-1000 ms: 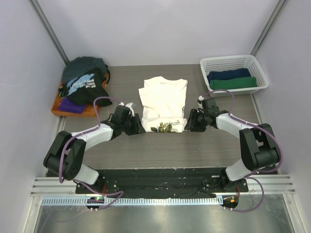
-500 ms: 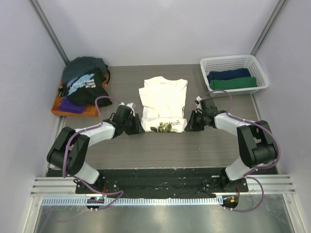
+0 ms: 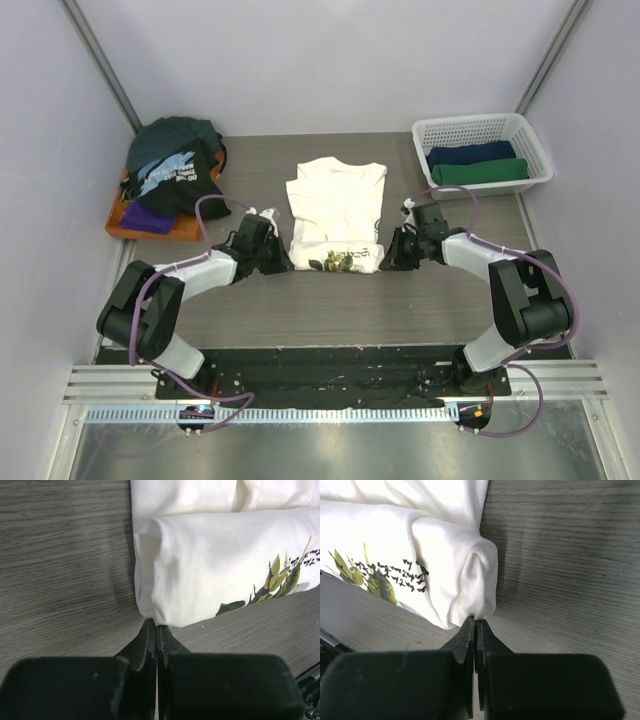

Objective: Roll the t-shirts
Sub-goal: Roll the T-shirt to the center of the board.

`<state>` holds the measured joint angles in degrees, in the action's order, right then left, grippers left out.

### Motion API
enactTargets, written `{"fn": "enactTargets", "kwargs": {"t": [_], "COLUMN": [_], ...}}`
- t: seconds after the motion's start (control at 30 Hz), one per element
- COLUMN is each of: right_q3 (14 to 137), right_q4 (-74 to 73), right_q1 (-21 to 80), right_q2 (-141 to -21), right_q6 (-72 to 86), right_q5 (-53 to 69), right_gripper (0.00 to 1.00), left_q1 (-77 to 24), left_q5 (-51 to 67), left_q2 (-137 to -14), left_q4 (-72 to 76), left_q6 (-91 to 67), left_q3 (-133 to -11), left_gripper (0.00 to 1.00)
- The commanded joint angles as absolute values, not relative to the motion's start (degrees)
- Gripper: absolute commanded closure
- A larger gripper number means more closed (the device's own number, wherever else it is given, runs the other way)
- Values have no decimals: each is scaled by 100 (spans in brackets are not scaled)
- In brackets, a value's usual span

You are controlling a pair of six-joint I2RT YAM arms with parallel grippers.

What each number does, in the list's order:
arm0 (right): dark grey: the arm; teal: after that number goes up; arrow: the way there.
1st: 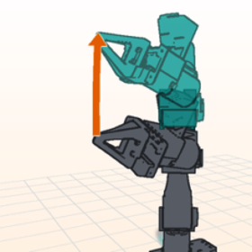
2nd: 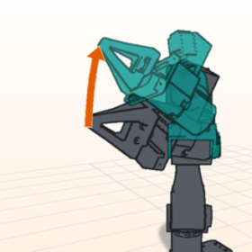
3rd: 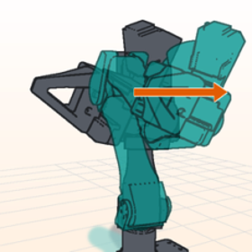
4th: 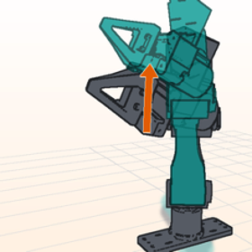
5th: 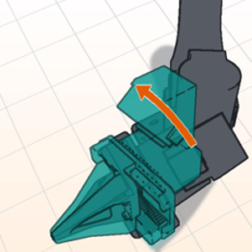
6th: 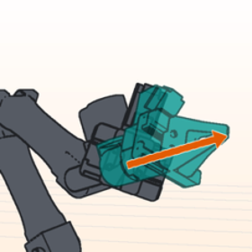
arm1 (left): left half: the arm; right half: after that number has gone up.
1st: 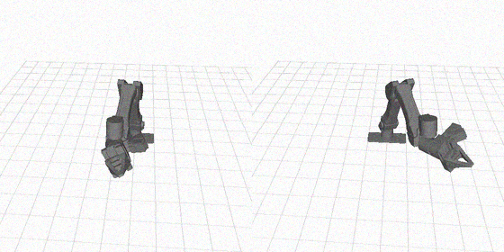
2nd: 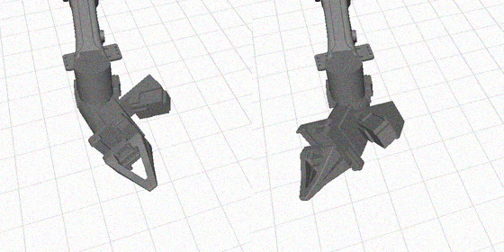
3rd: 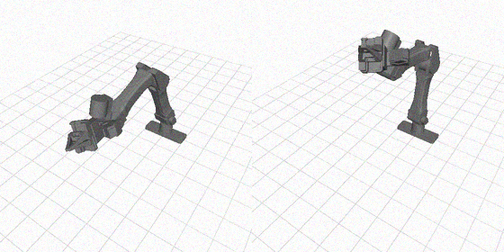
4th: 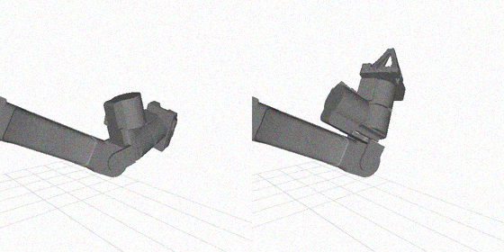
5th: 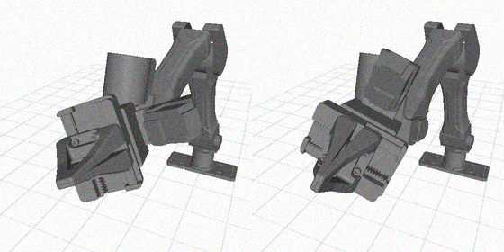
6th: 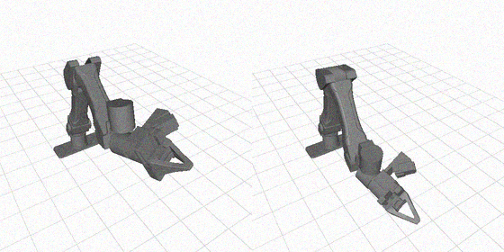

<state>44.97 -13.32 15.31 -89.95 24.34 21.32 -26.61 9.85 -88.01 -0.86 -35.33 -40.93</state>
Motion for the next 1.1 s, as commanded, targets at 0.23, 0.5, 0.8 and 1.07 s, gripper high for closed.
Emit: {"fn": "enactTargets", "kwargs": {"t": [0.23,0.5,0.8,1.07], "right_q3": [3806,3375,3665,3814], "right_q4": [-1599,-1871,-1628,-985], "right_q1": [1916,2083,2092,2127], "right_q2": [-7605,-6821,-7258,-7857], "right_q6": [2724,2997,2725,2470], "right_q5": [2242,2013,1432,1626], "right_gripper": [99,99,52,57], "left_q1": [-2821,-2944,-2944,-2936], "left_q5": [1573,1556,1090,1002], "left_q2": [-7744,-7234,-7435,-7787], "left_q4": [-210,-685,-984,-949], "left_q6": [-3823,-4025,-3902,-3815], "left_q3": [-3560,-3252,-3410,-3586], "left_gripper": [100,100,100,100]}}
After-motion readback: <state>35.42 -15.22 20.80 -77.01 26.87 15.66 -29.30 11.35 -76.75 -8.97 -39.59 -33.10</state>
